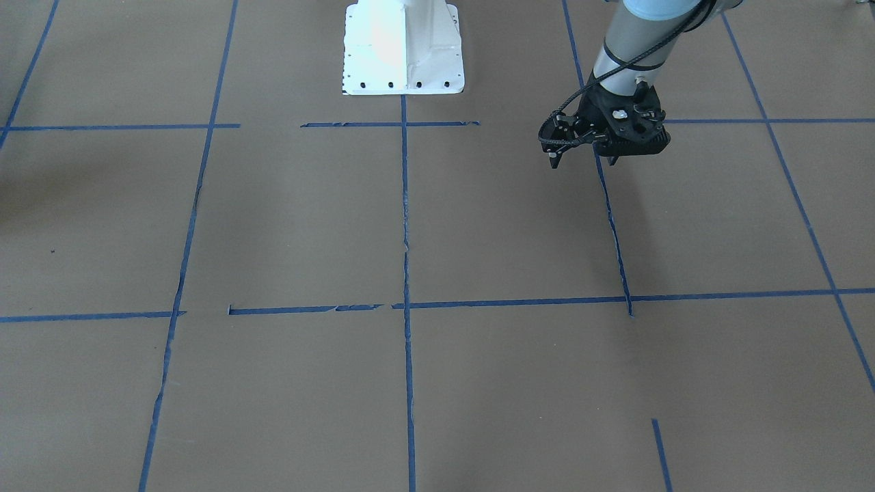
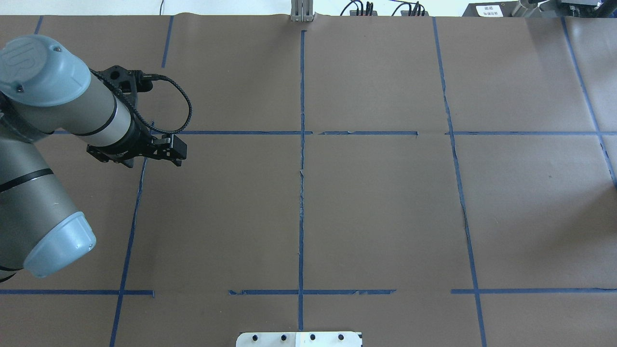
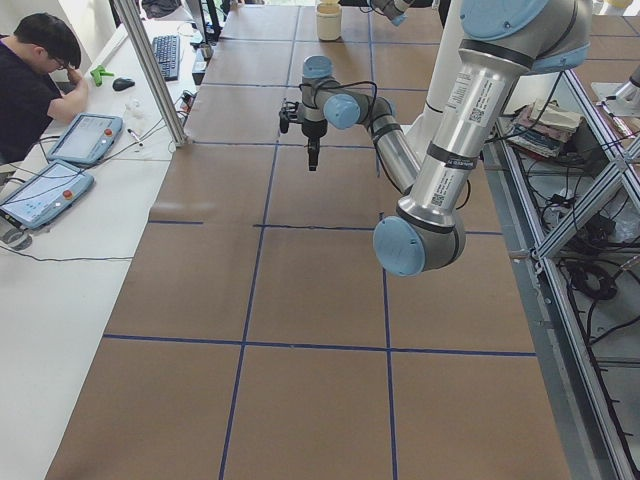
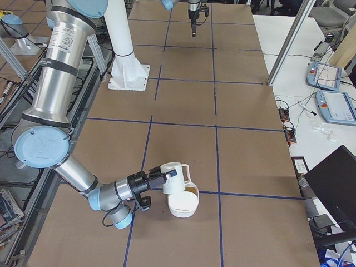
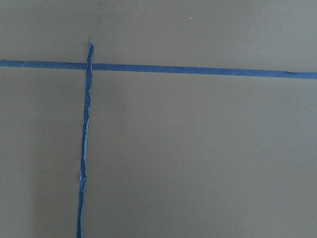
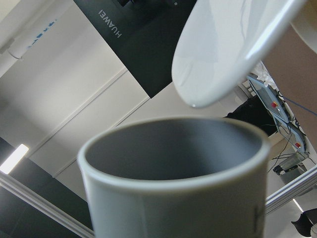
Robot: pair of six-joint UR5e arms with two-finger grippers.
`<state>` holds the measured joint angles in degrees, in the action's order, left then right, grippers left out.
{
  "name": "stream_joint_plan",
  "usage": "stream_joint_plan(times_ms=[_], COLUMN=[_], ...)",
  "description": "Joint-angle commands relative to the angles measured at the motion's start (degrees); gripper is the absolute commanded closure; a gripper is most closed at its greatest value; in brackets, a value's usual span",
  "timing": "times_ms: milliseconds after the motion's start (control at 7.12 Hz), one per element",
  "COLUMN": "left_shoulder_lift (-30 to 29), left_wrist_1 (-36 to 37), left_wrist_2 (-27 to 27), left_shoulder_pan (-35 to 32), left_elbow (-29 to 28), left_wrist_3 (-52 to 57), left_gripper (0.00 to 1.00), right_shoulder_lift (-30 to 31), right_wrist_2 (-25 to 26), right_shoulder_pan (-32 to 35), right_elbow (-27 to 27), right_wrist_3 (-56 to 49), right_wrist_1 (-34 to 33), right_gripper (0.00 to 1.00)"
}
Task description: Left arm hands cup to right arm to dump lemon
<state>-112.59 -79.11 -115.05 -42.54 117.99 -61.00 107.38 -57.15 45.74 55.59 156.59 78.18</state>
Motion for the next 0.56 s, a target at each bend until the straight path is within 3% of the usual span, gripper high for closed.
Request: stream_joint_plan(times_ms=[0, 421], left_shoulder_lift=[-0.2, -0.1], left_wrist_1=[-0.2, -0.2], left_wrist_2=[0.0, 0.0], left_shoulder_pan=[0.0, 0.1], left_elbow=[-0.1, -0.1], left_wrist_3=[0.0, -0.2], left_gripper=[0.0, 0.0], right_shoulder_lift=[0.3, 0.4], right_wrist_2=[-0.3, -3.6], right_shoulder_pan=[0.8, 1.1], right_elbow=[5.7, 7.6], right_wrist_3=[-11.1, -27.4], right_wrist_1=[-5.6, -8.8], right_gripper=[0.95, 0.95])
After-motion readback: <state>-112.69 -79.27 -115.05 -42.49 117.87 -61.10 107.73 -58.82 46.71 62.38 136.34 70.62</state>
